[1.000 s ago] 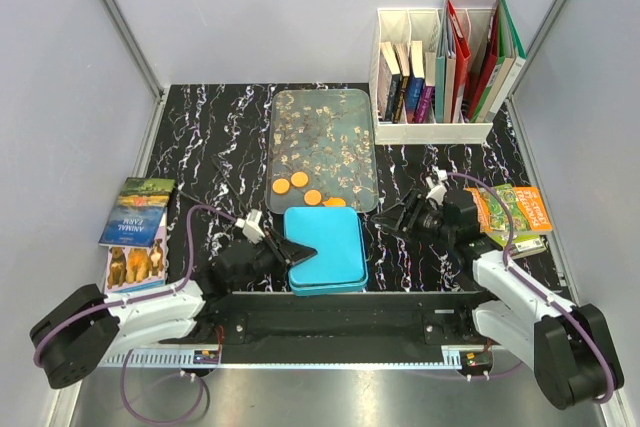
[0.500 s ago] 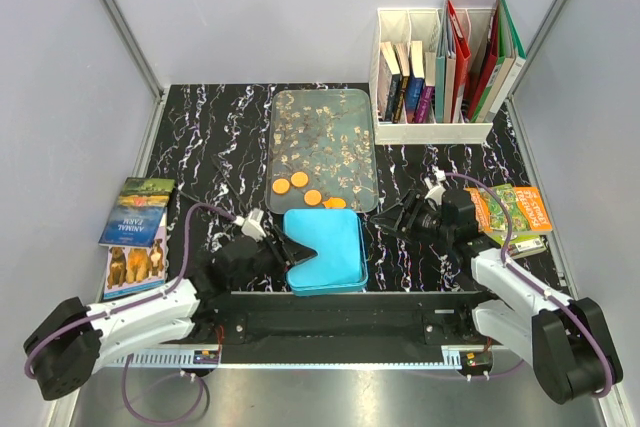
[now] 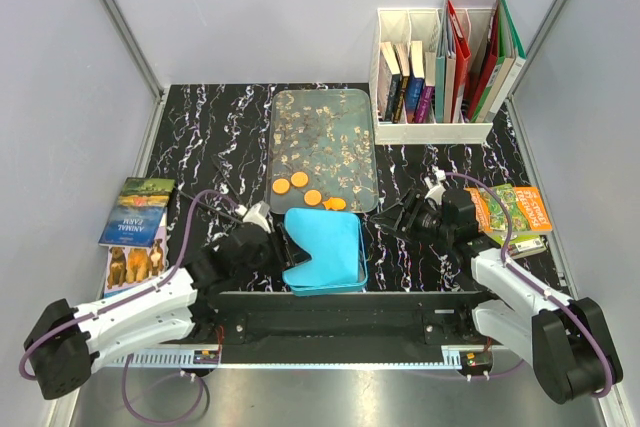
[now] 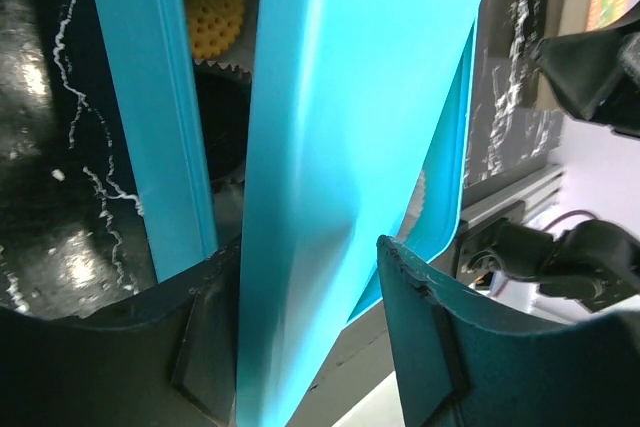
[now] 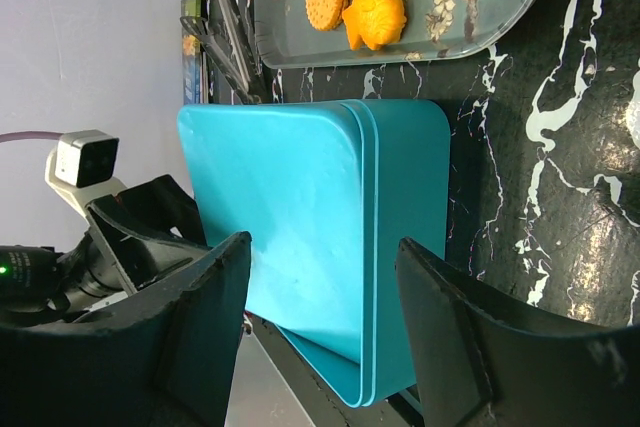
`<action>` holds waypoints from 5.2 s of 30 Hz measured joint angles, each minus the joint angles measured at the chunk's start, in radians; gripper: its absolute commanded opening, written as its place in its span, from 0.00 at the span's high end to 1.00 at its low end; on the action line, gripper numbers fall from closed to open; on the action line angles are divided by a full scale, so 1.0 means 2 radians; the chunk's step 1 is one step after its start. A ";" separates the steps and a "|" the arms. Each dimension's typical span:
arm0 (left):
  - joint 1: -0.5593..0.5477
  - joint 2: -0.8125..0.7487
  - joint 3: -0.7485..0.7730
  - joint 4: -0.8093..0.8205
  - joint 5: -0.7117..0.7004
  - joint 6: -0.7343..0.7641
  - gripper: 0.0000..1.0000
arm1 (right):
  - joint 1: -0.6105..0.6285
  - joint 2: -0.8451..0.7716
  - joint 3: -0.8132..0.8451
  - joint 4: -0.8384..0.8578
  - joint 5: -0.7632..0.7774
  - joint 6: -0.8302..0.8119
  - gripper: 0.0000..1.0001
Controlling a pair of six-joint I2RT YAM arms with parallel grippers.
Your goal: Pack the cookies
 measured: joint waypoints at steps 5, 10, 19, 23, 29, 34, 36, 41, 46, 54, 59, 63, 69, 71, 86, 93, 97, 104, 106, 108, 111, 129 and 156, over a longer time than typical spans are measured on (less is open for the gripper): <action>0.000 0.000 0.028 -0.047 -0.010 0.026 0.40 | 0.000 0.000 0.000 0.000 0.000 0.000 0.32; 0.000 -0.016 0.037 -0.075 -0.026 0.038 0.42 | 0.000 0.000 0.000 0.001 0.000 0.000 0.32; 0.000 -0.046 0.037 -0.113 -0.039 0.052 0.67 | 0.000 0.006 0.000 0.004 0.000 0.000 0.33; 0.000 -0.061 0.036 -0.117 -0.039 0.053 0.79 | 0.000 0.007 0.000 0.004 0.000 0.000 0.33; -0.001 -0.080 0.024 -0.096 -0.035 0.047 1.00 | 0.000 0.009 0.000 0.006 -0.001 0.000 0.33; -0.001 -0.114 0.002 -0.079 -0.034 0.039 1.00 | 0.000 0.008 0.000 0.007 -0.003 0.000 0.33; -0.001 -0.138 -0.007 -0.071 -0.034 0.035 1.00 | 0.000 0.008 0.000 0.007 -0.003 0.000 0.33; -0.001 -0.210 -0.037 -0.043 -0.036 0.011 1.00 | 0.000 0.008 0.000 0.007 -0.004 0.000 0.34; -0.001 -0.269 -0.076 0.004 -0.038 -0.035 1.00 | 0.000 0.007 0.000 0.011 -0.004 0.002 0.34; -0.001 -0.282 -0.128 0.084 -0.028 -0.092 1.00 | 0.000 0.006 0.000 0.023 -0.005 0.004 0.36; -0.001 -0.280 -0.129 0.128 -0.028 -0.106 1.00 | 0.000 0.006 -0.003 0.026 -0.005 0.005 0.36; -0.001 -0.269 -0.123 0.142 -0.031 -0.106 1.00 | 0.000 0.004 -0.006 0.025 -0.007 0.006 0.36; -0.001 -0.269 -0.106 0.153 -0.041 -0.105 1.00 | 0.000 -0.004 -0.008 0.034 -0.023 0.013 0.36; -0.001 -0.269 -0.102 0.161 -0.047 -0.104 1.00 | 0.000 -0.006 -0.012 0.049 -0.033 0.021 0.36; -0.001 -0.202 -0.066 0.233 -0.058 -0.100 1.00 | 0.026 0.023 -0.017 0.163 -0.085 0.075 0.35; -0.001 -0.199 -0.066 0.244 -0.058 -0.102 1.00 | 0.048 0.066 -0.005 0.191 -0.087 0.079 0.35; -0.001 -0.200 -0.066 0.246 -0.057 -0.102 1.00 | 0.051 0.089 0.003 0.212 -0.087 0.080 0.35; -0.001 -0.200 -0.066 0.248 -0.055 -0.108 1.00 | 0.054 0.123 0.010 0.250 -0.087 0.092 0.52; -0.001 -0.200 -0.066 0.250 -0.054 -0.111 1.00 | 0.055 0.126 0.012 0.257 -0.087 0.096 0.58; -0.001 -0.201 -0.066 0.252 -0.054 -0.113 0.99 | 0.055 0.126 0.014 0.261 -0.087 0.098 0.60; -0.001 -0.209 -0.066 0.248 -0.055 -0.113 0.95 | 0.056 0.123 0.016 0.256 -0.087 0.096 0.69; 0.003 -0.205 0.003 0.018 -0.084 -0.041 0.94 | 0.052 0.040 0.084 0.014 -0.067 -0.040 1.00; -0.027 -0.060 0.087 -0.140 -0.063 0.007 0.99 | 0.071 0.079 0.152 -0.225 -0.017 -0.159 1.00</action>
